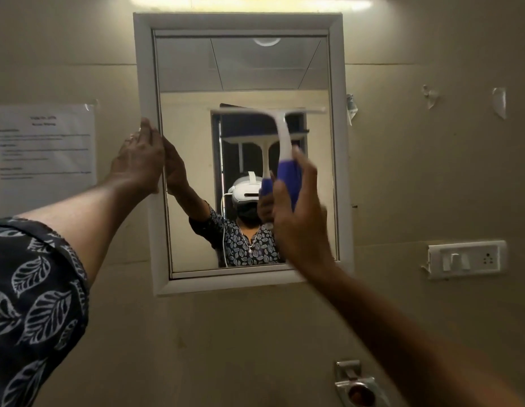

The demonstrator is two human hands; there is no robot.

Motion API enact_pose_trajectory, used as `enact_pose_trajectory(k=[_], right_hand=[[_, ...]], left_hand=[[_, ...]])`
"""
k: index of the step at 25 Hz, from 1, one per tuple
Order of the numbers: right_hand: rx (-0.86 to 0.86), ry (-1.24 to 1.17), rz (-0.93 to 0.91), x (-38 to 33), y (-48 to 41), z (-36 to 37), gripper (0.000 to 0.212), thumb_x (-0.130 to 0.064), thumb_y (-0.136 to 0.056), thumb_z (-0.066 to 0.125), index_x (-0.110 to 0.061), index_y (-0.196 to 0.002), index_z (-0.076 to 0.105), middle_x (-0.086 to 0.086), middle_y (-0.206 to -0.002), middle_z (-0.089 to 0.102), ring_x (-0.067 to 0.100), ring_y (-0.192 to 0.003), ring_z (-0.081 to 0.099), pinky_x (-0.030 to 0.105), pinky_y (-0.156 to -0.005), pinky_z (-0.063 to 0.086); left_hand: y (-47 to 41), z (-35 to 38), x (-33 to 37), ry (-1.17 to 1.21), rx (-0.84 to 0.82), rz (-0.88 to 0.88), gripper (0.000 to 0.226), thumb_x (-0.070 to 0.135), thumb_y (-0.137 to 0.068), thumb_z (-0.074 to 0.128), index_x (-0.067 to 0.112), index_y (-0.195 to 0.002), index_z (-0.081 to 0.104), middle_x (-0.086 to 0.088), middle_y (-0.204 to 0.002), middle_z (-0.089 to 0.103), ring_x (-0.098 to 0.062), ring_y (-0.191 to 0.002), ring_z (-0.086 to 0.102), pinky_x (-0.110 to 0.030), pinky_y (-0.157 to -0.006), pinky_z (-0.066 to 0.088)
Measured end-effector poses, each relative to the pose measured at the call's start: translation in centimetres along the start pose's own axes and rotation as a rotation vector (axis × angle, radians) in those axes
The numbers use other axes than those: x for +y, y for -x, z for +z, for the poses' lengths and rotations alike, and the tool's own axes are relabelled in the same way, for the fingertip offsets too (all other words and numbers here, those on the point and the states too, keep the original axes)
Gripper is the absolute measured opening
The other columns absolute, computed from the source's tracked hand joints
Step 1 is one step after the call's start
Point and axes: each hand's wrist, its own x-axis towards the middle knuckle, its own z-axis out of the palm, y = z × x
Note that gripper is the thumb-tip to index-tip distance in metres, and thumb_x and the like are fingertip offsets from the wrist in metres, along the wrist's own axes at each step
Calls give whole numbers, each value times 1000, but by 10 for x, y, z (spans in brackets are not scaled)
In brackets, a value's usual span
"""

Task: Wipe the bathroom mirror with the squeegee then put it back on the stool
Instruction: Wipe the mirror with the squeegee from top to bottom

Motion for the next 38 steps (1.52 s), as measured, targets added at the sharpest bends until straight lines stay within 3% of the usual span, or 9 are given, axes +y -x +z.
enact_pose_trajectory(k=[2, 7, 19, 22, 24, 27, 30, 33, 38], right_hand=[[-11, 23, -40, -9, -58, -6, 46, -19, -98, 39, -19, -141, 23, 14, -96, 58, 31, -65, 62, 49, -62, 57], [75, 158, -135, -17, -132, -4, 45, -16, -96, 44, -14, -139, 30, 13, -117, 56, 17, -82, 58, 37, -75, 57], [73, 219, -1, -24, -170, 1, 42, -23, -99, 35, -25, -140, 22, 12, -116, 55, 19, -82, 58, 36, -73, 57], [82, 174, 14, -15, -148, 4, 41, -23, -99, 36, -24, -138, 23, 4, -93, 50, 16, -68, 58, 33, -64, 56], [86, 90, 65, -1, -114, 6, 38, -25, -99, 36, -27, -136, 26, -1, -81, 47, 25, -69, 62, 41, -66, 59], [75, 24, 123, 20, -44, 13, 41, -26, -99, 37, -28, -138, 25, -4, -82, 48, 27, -68, 63, 45, -64, 59], [56, 22, 188, 34, 16, 17, 45, -27, -98, 37, -31, -141, 23, -12, -81, 43, 17, -71, 61, 37, -63, 59], [0, 61, 265, 49, 65, 7, 44, -30, -97, 36, -38, -138, 22, -8, -80, 48, 9, -60, 57, 16, -48, 49], [-97, 131, 436, 59, 141, -11, 44, -31, -97, 37, -39, -137, 22, 1, -68, 49, 6, -47, 52, 14, -41, 42]], left_hand=[[-1, 1, 0, -8, 3, -1, 106, -4, -70, 76, -3, -150, 5, -23, -157, -2, -40, -144, 14, -43, -117, 20], [-3, 3, -1, -21, 2, -2, 108, -2, -70, 77, -2, -150, 5, -22, -158, -2, -39, -145, 13, -42, -117, 20], [-4, 6, -3, -39, 10, 3, 105, -2, -71, 76, -2, -150, 7, -23, -158, -1, -40, -145, 13, -43, -117, 20], [-5, 8, -3, -34, 4, 3, 106, -2, -71, 76, -2, -150, 5, -22, -158, -2, -40, -145, 12, -43, -117, 19], [-5, 9, -3, -41, -10, -4, 109, -1, -70, 77, -2, -150, 4, -23, -157, -3, -40, -144, 13, -43, -117, 20], [-5, 10, -3, -36, -7, 1, 109, -2, -69, 77, -3, -150, 4, -23, -157, -2, -41, -144, 13, -44, -117, 21], [-6, 10, -5, -32, -11, 10, 110, -3, -68, 77, -3, -150, 4, -23, -157, -2, -41, -144, 12, -46, -117, 20], [-7, 10, -5, -35, -5, 8, 109, -3, -68, 77, -4, -149, 4, -24, -157, 0, -42, -143, 14, -46, -116, 21], [-7, 9, -4, -20, 3, 16, 108, -3, -70, 76, -3, -150, 4, -24, -157, 0, -43, -143, 15, -46, -115, 22]])
